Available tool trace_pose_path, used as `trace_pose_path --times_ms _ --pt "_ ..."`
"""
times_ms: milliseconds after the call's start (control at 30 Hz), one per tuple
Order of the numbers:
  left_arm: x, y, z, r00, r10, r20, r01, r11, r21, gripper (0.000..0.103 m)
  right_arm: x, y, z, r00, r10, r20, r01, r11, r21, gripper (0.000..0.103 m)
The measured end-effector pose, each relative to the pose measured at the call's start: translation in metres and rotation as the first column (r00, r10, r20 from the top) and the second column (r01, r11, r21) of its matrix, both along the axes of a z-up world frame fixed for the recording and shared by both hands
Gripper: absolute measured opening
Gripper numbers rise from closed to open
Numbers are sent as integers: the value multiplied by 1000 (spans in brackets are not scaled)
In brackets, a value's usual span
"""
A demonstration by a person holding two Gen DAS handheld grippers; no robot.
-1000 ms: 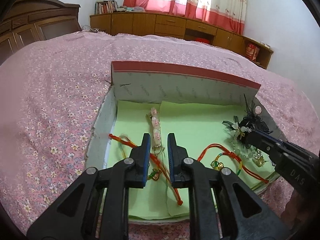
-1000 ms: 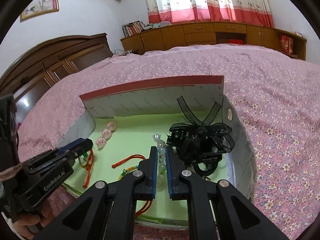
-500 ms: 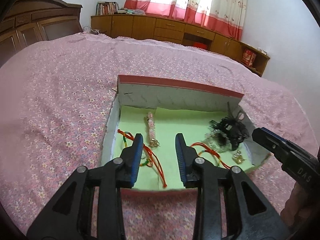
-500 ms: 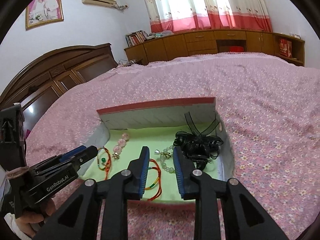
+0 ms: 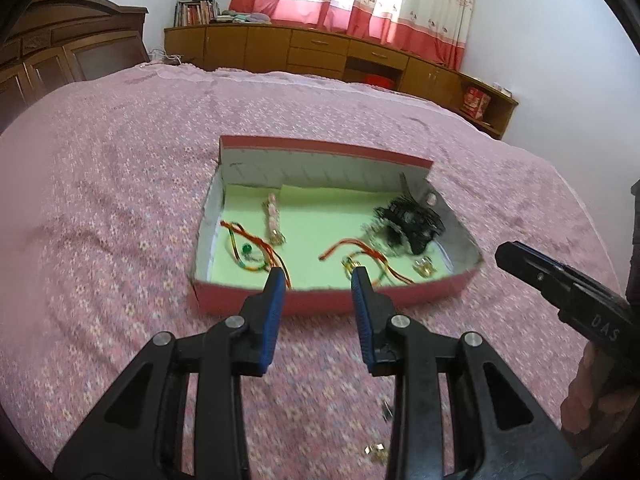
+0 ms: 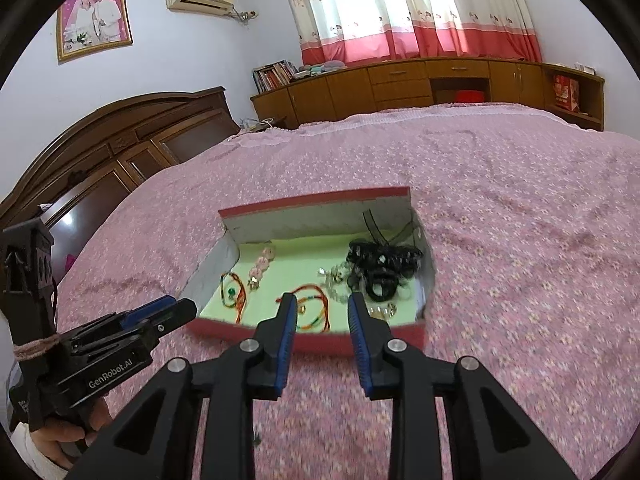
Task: Organize jewelry
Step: 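Withdraw both tools toward the pearl brooch and green bead on the bedspread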
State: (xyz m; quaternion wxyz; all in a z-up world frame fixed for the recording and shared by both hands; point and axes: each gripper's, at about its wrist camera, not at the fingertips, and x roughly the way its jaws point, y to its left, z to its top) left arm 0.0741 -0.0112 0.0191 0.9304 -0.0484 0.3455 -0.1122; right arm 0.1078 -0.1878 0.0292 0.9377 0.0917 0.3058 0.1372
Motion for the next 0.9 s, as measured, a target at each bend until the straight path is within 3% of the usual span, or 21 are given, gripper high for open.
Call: trace_pose_path --times_ms 567,900 --pt "-42 -11 -29 989 -64 -134 63 998 -13 26 -44 -18 -23 995 -32 -91 30 999 -13 33" --pt "-59 -34 -46 965 -158 -211 159 987 -16 26 -54 -25 -32 992 -47 -116 47 999 -7 34"
